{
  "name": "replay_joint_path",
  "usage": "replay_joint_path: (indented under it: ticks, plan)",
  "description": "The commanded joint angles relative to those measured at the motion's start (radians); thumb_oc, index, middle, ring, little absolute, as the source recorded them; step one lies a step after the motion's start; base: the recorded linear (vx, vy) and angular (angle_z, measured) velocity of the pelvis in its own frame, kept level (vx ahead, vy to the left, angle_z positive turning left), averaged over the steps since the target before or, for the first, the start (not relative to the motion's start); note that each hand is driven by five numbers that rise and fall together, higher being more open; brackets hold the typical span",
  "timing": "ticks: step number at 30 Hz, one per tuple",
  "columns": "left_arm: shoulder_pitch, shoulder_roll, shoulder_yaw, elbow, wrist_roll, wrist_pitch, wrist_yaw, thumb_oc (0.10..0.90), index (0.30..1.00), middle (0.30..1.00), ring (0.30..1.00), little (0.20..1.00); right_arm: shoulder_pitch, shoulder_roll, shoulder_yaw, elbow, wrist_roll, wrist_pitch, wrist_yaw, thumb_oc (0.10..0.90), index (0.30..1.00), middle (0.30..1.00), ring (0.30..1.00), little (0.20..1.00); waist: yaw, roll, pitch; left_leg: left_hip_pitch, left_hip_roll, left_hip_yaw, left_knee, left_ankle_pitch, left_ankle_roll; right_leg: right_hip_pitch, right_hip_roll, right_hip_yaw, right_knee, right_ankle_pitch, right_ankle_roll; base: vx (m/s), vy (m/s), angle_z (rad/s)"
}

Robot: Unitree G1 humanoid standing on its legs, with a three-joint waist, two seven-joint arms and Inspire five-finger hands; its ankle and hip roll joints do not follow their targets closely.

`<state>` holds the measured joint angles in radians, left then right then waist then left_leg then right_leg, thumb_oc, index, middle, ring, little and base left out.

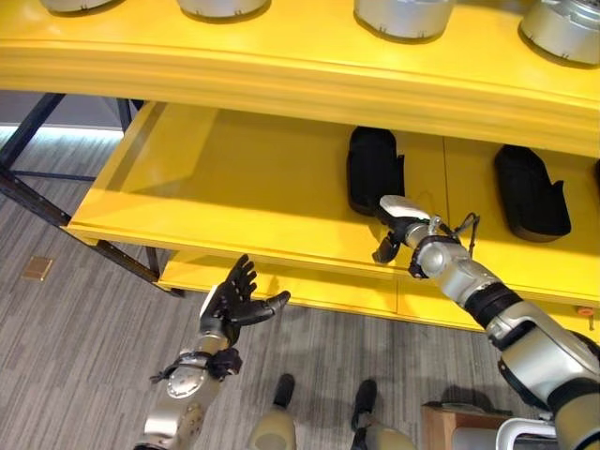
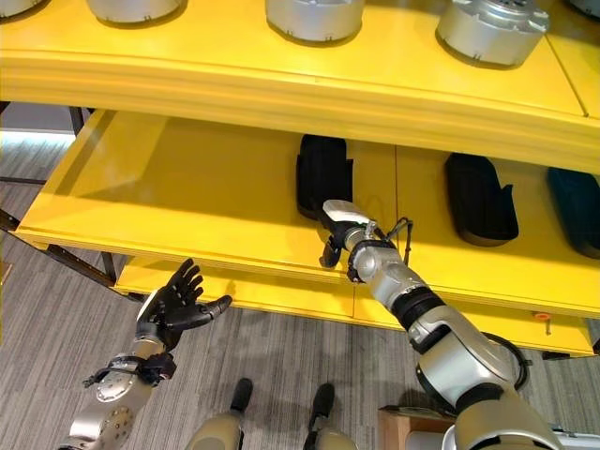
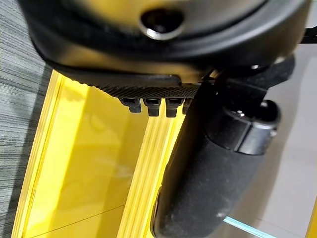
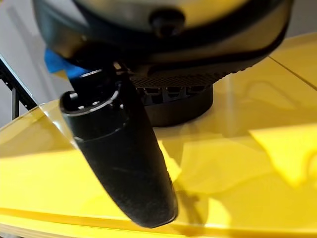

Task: Move parts from the plastic box to the shelf.

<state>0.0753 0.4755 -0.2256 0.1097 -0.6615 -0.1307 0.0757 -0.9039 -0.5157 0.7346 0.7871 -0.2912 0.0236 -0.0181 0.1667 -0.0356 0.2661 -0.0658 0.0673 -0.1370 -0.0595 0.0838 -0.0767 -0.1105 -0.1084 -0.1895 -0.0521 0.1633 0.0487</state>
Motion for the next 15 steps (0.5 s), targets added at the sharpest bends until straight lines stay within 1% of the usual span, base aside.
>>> replay_joint_path:
  ticks: [1,8,15]
  plan:
    - [-0.013,0.029,0.02,-0.072,0.0,-0.079,-0.016,0.9,1.0,1.0,1.0,1.0,-0.052,-0.003,-0.011,0.004,0.044,-0.046,-0.018,0.9,1.0,1.0,1.0,1.0,0.01,-0.02,-0.078,0.03,0.014,-0.001,-0.008,-0.055,0.031,0.001,-0.076,0.042,0.147,-0.11,0.086,0.0,0.0,0.0]
    - [-0.012,0.032,0.014,-0.079,0.007,-0.072,-0.023,0.9,1.0,1.0,1.0,1.0,-0.04,0.02,-0.018,0.064,0.098,-0.05,0.001,0.9,1.0,1.0,1.0,1.0,0.019,-0.02,-0.071,0.022,0.011,-0.004,-0.007,-0.052,0.032,-0.002,-0.078,0.038,0.146,-0.107,0.085,0.0,0.0,0.0]
    - [-0.017,0.034,0.01,-0.083,0.011,-0.071,-0.029,0.9,1.0,1.0,1.0,1.0,-0.032,0.023,-0.022,0.066,0.141,-0.054,0.019,0.9,1.0,1.0,1.0,1.0,0.022,-0.02,-0.062,0.016,0.009,-0.007,-0.008,-0.048,0.032,-0.008,-0.077,0.037,0.145,-0.104,0.085,0.0,0.0,0.0]
